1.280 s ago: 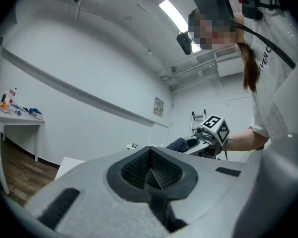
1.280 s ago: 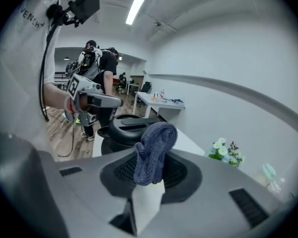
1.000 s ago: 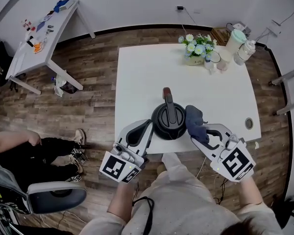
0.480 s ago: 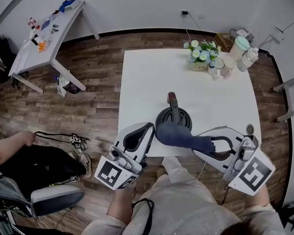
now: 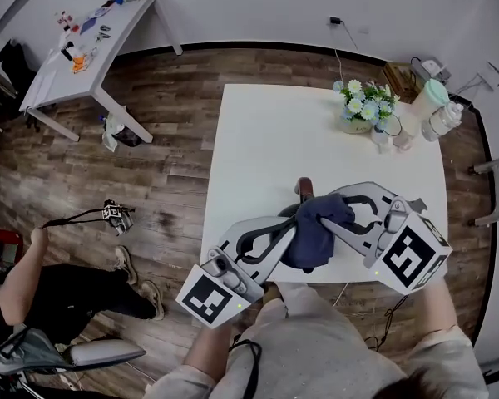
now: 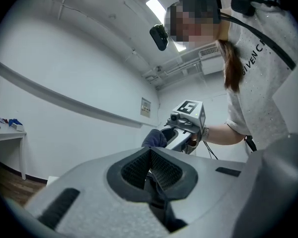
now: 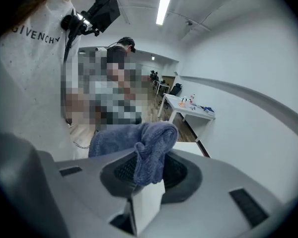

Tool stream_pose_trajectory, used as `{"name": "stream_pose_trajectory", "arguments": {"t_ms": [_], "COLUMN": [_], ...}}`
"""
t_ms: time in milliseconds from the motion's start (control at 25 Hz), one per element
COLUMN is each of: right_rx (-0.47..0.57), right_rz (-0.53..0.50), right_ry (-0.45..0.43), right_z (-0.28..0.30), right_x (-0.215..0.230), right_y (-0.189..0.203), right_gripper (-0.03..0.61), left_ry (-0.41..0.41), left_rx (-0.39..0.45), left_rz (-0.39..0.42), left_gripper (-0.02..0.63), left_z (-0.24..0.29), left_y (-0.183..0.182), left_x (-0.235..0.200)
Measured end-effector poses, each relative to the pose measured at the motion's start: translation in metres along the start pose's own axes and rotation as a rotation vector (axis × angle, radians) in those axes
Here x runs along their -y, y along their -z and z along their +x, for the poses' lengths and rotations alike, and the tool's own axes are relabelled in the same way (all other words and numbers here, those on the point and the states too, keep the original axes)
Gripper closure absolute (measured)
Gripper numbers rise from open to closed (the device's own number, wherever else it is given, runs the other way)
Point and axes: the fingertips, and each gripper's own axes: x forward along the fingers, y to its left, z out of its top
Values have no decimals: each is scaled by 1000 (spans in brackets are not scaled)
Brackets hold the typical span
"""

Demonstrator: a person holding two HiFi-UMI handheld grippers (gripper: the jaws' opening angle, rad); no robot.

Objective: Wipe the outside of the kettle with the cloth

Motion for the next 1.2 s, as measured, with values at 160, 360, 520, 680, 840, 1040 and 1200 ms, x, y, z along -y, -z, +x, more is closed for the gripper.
{"name": "stream_pose_trajectory", "arguments": {"t_ms": [160, 360, 520, 680, 840, 1040, 1200], "right_rx": [-56, -120, -119, -135, -124, -115, -116], "right_rz": [-57, -139, -134, -132, -103, -64, -45], "right_ry": [28, 40, -41, -96, -165, -209, -227], "right_z": [15, 39, 66, 86, 99, 108, 115], "right_x": [37, 76, 81, 85, 83, 80, 78], "right_y": [12, 28, 43, 57, 65, 75, 84], "right_gripper": [508, 508, 508, 508, 508, 508, 508], "left_ry": [-52, -142, -205, -245, -275, -295, -303], "left_rx": [13, -21, 2, -30, -53, -62, -63], "left_rz": [-14, -13, -91, -101, -121, -133, -148], "left_gripper": [607, 607, 607, 607, 607, 607, 607], "left_z": [10, 17, 11, 2, -6, -9, -9], "left_y": [2, 17, 28, 42, 51, 60, 65], "left_x": [-26, -55, -72, -80, -85, -85, -83]}}
